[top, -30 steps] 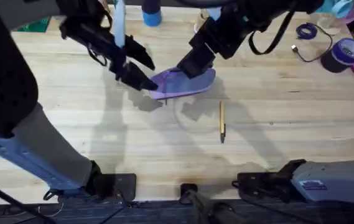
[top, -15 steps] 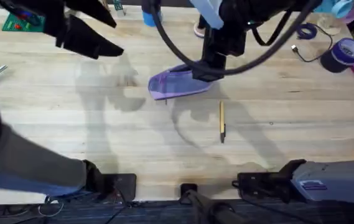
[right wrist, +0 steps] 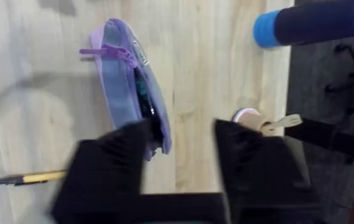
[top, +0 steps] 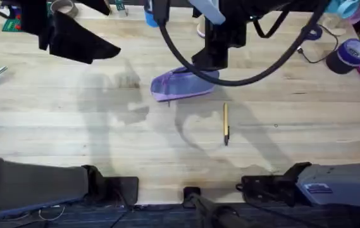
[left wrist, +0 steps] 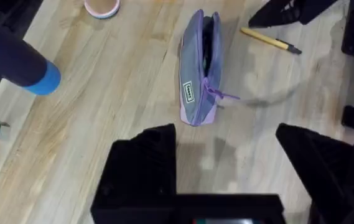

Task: Unzip the bag, pick up the pens from the table one at a time and place them inside, then zip the bag closed.

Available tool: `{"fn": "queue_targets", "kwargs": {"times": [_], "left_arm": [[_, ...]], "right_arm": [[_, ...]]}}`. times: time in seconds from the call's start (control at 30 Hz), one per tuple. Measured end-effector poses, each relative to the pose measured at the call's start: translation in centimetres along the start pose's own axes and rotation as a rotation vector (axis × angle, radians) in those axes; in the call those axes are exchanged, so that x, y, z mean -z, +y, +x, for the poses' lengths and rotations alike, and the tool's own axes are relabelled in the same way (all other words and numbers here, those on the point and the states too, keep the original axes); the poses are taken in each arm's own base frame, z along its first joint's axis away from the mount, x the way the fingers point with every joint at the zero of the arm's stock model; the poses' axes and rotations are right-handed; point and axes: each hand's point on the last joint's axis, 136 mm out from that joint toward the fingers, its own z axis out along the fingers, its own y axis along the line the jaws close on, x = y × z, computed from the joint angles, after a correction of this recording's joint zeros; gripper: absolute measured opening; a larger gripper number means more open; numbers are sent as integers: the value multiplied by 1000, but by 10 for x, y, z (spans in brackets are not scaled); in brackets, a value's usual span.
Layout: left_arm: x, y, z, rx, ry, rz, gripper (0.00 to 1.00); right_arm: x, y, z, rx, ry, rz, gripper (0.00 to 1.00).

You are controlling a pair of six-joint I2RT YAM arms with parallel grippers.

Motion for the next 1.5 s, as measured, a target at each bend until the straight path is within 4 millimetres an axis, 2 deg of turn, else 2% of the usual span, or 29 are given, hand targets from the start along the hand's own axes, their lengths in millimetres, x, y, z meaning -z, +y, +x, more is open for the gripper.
{"fn": "queue_targets", "kwargs": {"times": [0.03,0.2,0.23,0.4,0.67,0.93,1.23,1.5], "left_arm": [[0,0,0,3,0,0,995],[0,0,0,7,1,0,996],[0,0,0,7,2,0,996],[0,0,1,10,3,-1,995],[0,0,1,10,3,0,995],[0,0,1,10,3,0,995],[0,0,1,10,3,0,996],[0,0,1,11,3,0,995]], "right_arm": [[-1,1,0,6,2,-3,823],[-12,7,5,10,27,-50,122],[-17,9,6,8,33,-64,52],[-36,21,8,0,38,-146,30],[-46,43,17,-17,72,-256,31],[-74,53,26,-28,117,-328,30],[-90,50,30,-32,122,-331,32],[-106,47,45,-66,148,-351,30]]}}
